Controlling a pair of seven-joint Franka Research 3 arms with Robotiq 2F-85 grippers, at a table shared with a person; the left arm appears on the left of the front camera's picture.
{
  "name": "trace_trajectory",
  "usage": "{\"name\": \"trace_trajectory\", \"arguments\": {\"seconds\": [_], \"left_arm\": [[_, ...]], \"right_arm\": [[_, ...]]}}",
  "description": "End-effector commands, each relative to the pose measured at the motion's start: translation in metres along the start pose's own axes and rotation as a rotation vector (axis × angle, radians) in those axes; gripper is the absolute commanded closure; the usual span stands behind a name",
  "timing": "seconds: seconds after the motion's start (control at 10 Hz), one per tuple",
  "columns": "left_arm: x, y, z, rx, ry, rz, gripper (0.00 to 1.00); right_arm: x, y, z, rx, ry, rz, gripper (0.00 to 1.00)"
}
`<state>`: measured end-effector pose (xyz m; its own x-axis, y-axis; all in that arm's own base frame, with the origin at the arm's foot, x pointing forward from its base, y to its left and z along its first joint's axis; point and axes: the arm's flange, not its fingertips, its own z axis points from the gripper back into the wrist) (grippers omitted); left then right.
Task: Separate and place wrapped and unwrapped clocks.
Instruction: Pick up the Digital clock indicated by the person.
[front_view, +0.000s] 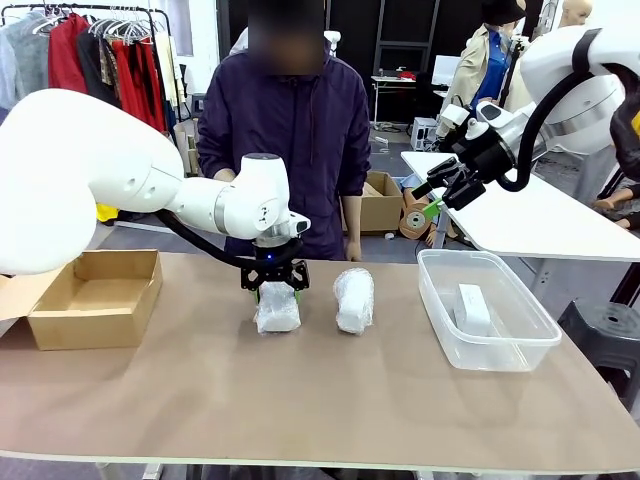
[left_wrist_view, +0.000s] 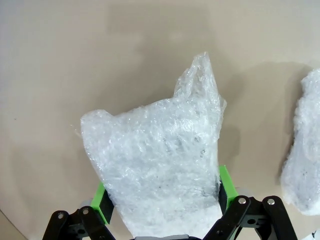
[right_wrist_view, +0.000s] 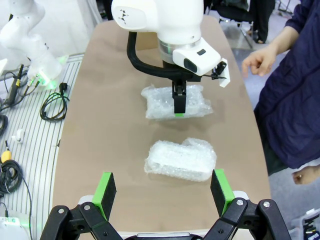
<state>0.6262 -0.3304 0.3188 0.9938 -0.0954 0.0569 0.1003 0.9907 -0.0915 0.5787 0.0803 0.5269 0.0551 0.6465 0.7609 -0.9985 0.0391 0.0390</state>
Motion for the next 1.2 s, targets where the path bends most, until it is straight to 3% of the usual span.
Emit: {"name": "trace_trajectory", "arguments": {"seconds": [0.0,0.1,0.4,0.9,1.1], "left_arm": [[0.001,-0.001,-0.002,0.006,-0.012,0.012,0.00],[0.000,-0.005,0.000,-0.005,0.017,-0.033,0.00],[0.000,0.000,-0.001,0.000,0.002,0.000,0.00],[-0.007,-0.005,0.009,-0.002,-0.013,-0.018,0.98],[-0.015,-0.006,0.023,0.004,-0.025,-0.030,1.00]], "right_arm": [[0.002,0.002,0.001,-0.002,0.005,0.003,0.00],[0.002,0.002,0.001,-0.002,0.005,0.003,0.00],[0.002,0.002,0.001,-0.002,0.005,0.003,0.00],[0.002,0.002,0.001,-0.002,0.005,0.003,0.00],[0.002,0.002,0.001,-0.002,0.005,0.003,0.00]]}}
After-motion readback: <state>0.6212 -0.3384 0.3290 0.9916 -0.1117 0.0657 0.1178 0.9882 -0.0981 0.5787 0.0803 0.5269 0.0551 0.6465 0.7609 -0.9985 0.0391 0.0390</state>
